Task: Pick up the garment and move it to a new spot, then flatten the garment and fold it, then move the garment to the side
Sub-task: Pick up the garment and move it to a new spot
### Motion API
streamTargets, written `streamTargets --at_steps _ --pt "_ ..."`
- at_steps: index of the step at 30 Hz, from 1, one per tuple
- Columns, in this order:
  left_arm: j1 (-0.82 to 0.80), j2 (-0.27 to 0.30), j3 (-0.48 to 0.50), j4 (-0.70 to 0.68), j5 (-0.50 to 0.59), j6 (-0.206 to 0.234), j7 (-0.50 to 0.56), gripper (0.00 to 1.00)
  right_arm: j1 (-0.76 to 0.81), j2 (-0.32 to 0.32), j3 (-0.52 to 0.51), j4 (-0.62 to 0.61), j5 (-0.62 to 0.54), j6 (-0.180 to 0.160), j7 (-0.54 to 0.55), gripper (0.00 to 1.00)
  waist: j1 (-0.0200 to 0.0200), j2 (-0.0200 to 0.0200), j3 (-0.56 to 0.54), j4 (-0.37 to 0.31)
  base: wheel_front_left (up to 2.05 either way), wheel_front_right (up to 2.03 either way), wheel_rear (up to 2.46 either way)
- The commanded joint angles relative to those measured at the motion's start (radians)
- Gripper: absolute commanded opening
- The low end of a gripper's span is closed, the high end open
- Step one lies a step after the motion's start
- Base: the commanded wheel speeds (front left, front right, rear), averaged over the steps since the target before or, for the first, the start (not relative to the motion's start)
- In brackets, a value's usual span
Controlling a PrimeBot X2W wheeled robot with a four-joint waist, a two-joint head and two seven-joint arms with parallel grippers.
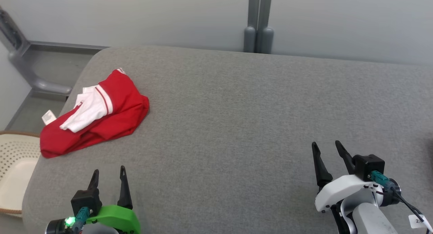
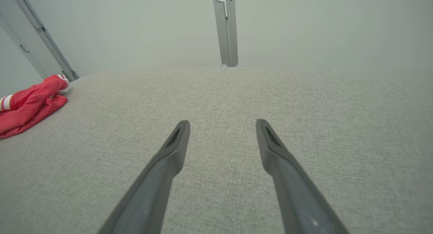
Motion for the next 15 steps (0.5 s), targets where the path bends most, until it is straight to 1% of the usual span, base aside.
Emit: streamTargets --at_steps 1,4,8,10,12,15 --pt "-0.003 0.004 0.012 0.002 0.014 -0.003 0.001 1.00 -0.003 -0.003 0.009 0.004 0.001 -0.001 -0.003 1.00 0.0000 0.0000 0.001 0.112 0.00 0.00 0.00" --pt "0.006 0.004 0.025 0.009 0.013 -0.007 0.001 1.00 -0.012 -0.003 0.011 0.008 0.007 -0.001 -0.003 1.00 0.0000 0.0000 0.004 0.175 0.00 0.00 0.00" --pt "0.018 0.004 0.044 0.010 0.006 -0.004 0.001 1.00 -0.016 -0.003 0.029 0.017 0.008 -0.001 -0.003 1.00 0.0000 0.0000 0.006 0.239 0.00 0.00 0.00" --pt "0.023 0.003 0.051 0.012 -0.004 -0.006 0.001 1.00 -0.019 -0.004 0.034 0.023 0.012 -0.001 -0.003 1.00 0.0000 0.0000 0.006 0.263 0.00 0.00 0.00" --pt "0.025 0.003 0.058 0.018 -0.016 -0.017 0.001 1.00 -0.019 -0.004 0.039 0.027 0.011 -0.001 -0.003 1.00 0.0000 0.0000 0.005 0.280 0.00 0.00 0.00" --pt "0.027 0.003 0.077 0.026 -0.028 -0.028 0.001 1.00 -0.021 -0.004 0.046 0.031 0.015 -0.001 -0.003 1.00 0.0000 0.0000 0.006 0.289 0.00 0.00 0.00"
